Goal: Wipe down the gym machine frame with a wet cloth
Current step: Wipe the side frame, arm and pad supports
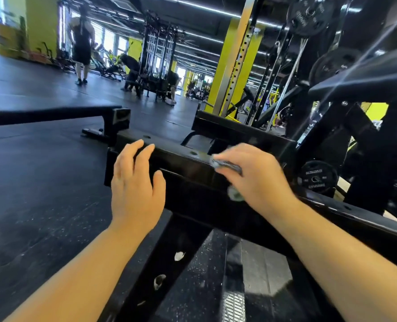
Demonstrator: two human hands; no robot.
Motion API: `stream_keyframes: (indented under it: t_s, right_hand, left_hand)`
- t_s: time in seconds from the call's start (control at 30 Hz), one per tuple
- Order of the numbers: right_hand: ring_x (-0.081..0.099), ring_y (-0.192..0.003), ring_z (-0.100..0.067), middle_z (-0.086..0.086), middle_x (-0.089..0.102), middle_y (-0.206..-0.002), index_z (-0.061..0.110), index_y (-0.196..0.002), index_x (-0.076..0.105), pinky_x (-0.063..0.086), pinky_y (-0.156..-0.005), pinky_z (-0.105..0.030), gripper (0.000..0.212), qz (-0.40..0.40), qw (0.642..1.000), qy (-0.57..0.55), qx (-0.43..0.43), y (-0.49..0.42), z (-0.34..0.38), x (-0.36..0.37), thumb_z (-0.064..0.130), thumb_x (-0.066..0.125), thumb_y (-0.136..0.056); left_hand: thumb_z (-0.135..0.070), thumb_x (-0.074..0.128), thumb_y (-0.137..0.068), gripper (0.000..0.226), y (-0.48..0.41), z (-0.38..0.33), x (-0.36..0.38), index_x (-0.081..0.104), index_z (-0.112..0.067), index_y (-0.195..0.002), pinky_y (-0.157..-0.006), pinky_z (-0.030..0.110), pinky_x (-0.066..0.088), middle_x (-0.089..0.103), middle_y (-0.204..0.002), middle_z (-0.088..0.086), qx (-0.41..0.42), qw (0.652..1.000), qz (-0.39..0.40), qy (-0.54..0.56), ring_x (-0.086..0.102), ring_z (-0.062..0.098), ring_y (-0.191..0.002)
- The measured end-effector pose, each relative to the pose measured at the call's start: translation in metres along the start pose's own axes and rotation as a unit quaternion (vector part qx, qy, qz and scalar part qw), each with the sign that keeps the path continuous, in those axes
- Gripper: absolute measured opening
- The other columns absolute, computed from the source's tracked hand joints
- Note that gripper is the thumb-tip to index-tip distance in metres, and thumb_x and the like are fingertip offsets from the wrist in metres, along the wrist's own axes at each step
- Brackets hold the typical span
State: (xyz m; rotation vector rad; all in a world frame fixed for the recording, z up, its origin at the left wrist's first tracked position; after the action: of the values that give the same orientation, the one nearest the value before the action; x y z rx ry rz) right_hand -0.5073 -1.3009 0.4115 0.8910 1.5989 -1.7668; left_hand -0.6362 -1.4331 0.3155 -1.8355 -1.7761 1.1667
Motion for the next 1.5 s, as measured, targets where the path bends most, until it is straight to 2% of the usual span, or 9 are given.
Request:
stream_keyframes:
  t_s: [0.17,0.3,0.43,0.53,0.7,0.93,1.03,1.2,1.5]
  right_hand:
    - [0.048,-0.076,-0.022,-0.005,0.053,-0.088,0.010,-0.101,0.068,0.036,-0.063,-0.032,0.024,0.035,0.999,0.007,-0.021,-0.099,0.077,0.077,0.027,0.052,-0.097]
    - [0.043,-0.073,-0.021,0.001,0.039,-0.078,0.011,-0.077,0.044,0.026,-0.055,-0.028,0.030,0.094,0.995,0.038,-0.006,-0.127,0.100,0.096,0.031,0.046,-0.099]
    - [0.053,-0.087,-0.023,-0.003,0.052,-0.091,0.010,-0.100,0.060,0.037,-0.066,-0.032,0.021,0.144,0.983,0.101,-0.051,-0.090,0.068,0.052,0.029,0.050,-0.098]
    - [0.055,-0.078,-0.019,-0.001,0.060,-0.086,0.010,-0.096,0.067,0.044,-0.071,-0.032,0.024,0.157,0.983,0.095,-0.023,-0.051,0.036,0.013,0.031,0.056,-0.095]
    - [0.061,-0.074,-0.017,0.000,0.064,-0.081,0.014,-0.095,0.069,0.049,-0.069,-0.030,0.024,0.111,0.993,0.041,0.001,-0.062,0.045,0.020,0.033,0.055,-0.095]
    - [0.038,-0.063,-0.016,0.003,0.036,-0.071,0.012,-0.083,0.039,0.025,-0.049,-0.026,0.025,0.102,0.995,0.010,0.008,-0.131,0.099,0.091,0.029,0.045,-0.100]
    - [0.044,-0.071,-0.021,0.000,0.043,-0.075,0.010,-0.092,0.041,0.030,-0.052,-0.027,0.023,0.148,0.988,0.035,-0.025,-0.114,0.087,0.071,0.031,0.046,-0.099]
    - [0.056,-0.084,-0.022,-0.005,0.062,-0.093,0.011,-0.103,0.057,0.047,-0.075,-0.037,0.024,0.196,0.978,0.074,-0.019,-0.074,0.051,0.024,0.033,0.057,-0.093]
    - [0.042,-0.063,-0.018,0.000,0.041,-0.073,0.011,-0.086,0.040,0.029,-0.049,-0.025,0.014,0.059,0.995,-0.022,0.073,-0.137,0.098,0.090,0.016,0.046,-0.098]
  left_hand:
    - [-0.005,0.048,-0.092,0.049,-0.007,0.004,-0.015,0.037,-0.008,-0.140,-0.097,0.023,0.030,0.031,-0.145,0.003,-0.041,0.998,0.004,0.047,0.036,0.018,-0.130]
    - [-0.002,0.047,-0.091,0.035,-0.011,0.011,-0.025,0.045,-0.006,-0.126,-0.080,0.019,0.032,0.034,-0.138,0.001,-0.081,0.992,-0.007,0.100,0.044,0.011,-0.108]
    - [-0.006,0.046,-0.093,0.035,-0.008,0.014,-0.025,0.047,-0.009,-0.127,-0.090,0.018,0.031,0.033,-0.139,-0.003,-0.052,0.995,0.009,0.085,0.038,0.004,-0.114]
    - [-0.008,0.046,-0.093,0.033,-0.007,0.011,-0.023,0.049,-0.011,-0.126,-0.094,0.017,0.027,0.034,-0.140,-0.003,-0.054,0.995,0.016,0.083,0.035,0.007,-0.124]
    - [-0.011,0.046,-0.093,0.034,-0.005,0.009,-0.022,0.048,-0.013,-0.127,-0.085,0.015,0.030,0.029,-0.143,-0.006,-0.057,0.995,0.032,0.080,0.032,-0.003,-0.109]
    - [-0.013,0.049,-0.092,0.036,-0.009,0.010,-0.035,0.043,-0.015,-0.128,-0.066,0.024,0.034,0.022,-0.142,-0.012,-0.065,0.993,0.100,0.025,0.045,0.010,-0.088]
    - [-0.015,0.047,-0.093,0.034,-0.009,0.012,-0.036,0.044,-0.017,-0.127,-0.058,0.018,0.032,0.020,-0.142,-0.013,-0.077,0.991,0.109,0.016,0.045,0.008,-0.084]
    - [-0.018,0.047,-0.093,0.034,-0.014,0.020,-0.040,0.043,-0.019,-0.127,-0.053,0.014,0.028,0.018,-0.145,-0.009,-0.069,0.989,0.127,0.004,0.045,0.008,-0.067]
    - [-0.022,0.052,-0.091,0.034,-0.019,0.016,-0.047,0.042,-0.017,-0.123,-0.051,0.022,0.030,0.009,-0.146,-0.009,-0.078,0.980,0.183,-0.030,0.049,0.015,-0.076]
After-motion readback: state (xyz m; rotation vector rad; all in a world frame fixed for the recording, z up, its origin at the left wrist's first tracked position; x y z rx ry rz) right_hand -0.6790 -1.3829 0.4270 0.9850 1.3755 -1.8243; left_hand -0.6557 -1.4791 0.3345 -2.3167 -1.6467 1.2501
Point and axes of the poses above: each hand's wrist, its own y-axis away from the middle knuckle, its own x-axis out of the palm, z = x × y, the point moved 1 cm from there along -y, towards the middle knuckle
